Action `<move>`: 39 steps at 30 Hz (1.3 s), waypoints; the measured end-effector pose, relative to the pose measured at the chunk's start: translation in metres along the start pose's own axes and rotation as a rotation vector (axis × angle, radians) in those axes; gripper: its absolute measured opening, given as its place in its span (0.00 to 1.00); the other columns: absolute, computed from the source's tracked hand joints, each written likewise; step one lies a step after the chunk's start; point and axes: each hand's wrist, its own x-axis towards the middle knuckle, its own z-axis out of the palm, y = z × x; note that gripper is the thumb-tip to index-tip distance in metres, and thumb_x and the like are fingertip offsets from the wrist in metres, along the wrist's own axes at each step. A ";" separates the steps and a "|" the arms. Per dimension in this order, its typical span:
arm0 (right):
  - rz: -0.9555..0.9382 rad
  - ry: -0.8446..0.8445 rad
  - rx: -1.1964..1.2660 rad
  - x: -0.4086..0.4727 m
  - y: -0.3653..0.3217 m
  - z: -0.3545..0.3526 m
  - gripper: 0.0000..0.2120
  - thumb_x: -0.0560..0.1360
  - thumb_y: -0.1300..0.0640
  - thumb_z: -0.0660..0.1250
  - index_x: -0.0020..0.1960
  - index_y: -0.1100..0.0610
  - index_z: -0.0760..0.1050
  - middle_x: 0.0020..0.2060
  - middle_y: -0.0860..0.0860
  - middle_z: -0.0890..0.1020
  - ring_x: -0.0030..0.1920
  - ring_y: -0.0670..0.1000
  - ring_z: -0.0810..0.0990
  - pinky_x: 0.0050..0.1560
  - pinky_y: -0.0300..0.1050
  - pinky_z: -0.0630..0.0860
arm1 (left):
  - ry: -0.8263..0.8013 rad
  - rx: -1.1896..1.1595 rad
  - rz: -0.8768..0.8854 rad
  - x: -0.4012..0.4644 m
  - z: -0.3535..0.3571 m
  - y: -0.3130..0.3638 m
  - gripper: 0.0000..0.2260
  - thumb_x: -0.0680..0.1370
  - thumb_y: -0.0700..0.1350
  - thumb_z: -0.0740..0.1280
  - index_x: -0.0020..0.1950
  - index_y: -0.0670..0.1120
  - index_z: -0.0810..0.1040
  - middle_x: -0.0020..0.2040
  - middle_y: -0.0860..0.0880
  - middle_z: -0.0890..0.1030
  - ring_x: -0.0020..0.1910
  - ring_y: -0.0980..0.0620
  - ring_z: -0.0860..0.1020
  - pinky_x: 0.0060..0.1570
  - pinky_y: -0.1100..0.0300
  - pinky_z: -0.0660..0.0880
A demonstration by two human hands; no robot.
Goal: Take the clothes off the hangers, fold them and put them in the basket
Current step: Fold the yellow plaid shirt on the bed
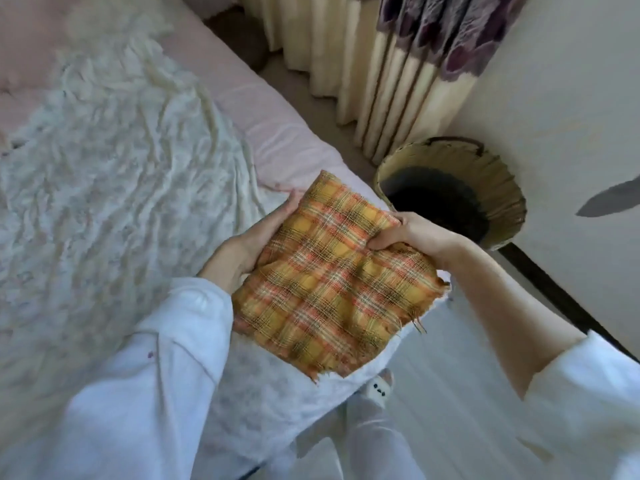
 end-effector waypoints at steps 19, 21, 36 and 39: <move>-0.146 0.347 1.141 -0.049 0.133 -0.251 0.31 0.74 0.30 0.48 0.53 0.52 0.78 0.45 0.53 0.86 0.44 0.55 0.85 0.52 0.61 0.74 | -0.046 0.005 -0.101 0.218 0.227 0.072 0.15 0.76 0.45 0.65 0.62 0.42 0.75 0.52 0.42 0.82 0.47 0.43 0.81 0.47 0.50 0.77; -0.165 0.324 1.100 -0.030 0.127 -0.270 0.33 0.73 0.29 0.48 0.57 0.51 0.77 0.53 0.54 0.83 0.52 0.57 0.82 0.52 0.62 0.75 | -0.016 -0.056 -0.100 0.247 0.229 0.087 0.18 0.74 0.46 0.67 0.63 0.41 0.74 0.52 0.42 0.81 0.49 0.42 0.80 0.49 0.50 0.76; 0.099 0.217 0.550 0.227 0.178 -0.382 0.33 0.71 0.52 0.72 0.72 0.51 0.61 0.61 0.52 0.77 0.61 0.55 0.76 0.64 0.56 0.71 | 0.382 0.353 0.042 0.505 0.176 0.046 0.39 0.73 0.52 0.71 0.76 0.48 0.51 0.71 0.48 0.66 0.70 0.47 0.66 0.67 0.57 0.61; 0.094 0.311 0.314 0.291 0.225 -0.388 0.34 0.75 0.56 0.68 0.75 0.51 0.54 0.67 0.51 0.71 0.67 0.54 0.70 0.68 0.53 0.65 | 0.316 0.356 -0.107 0.563 0.155 -0.005 0.42 0.71 0.47 0.74 0.75 0.49 0.48 0.68 0.48 0.68 0.67 0.47 0.67 0.67 0.51 0.63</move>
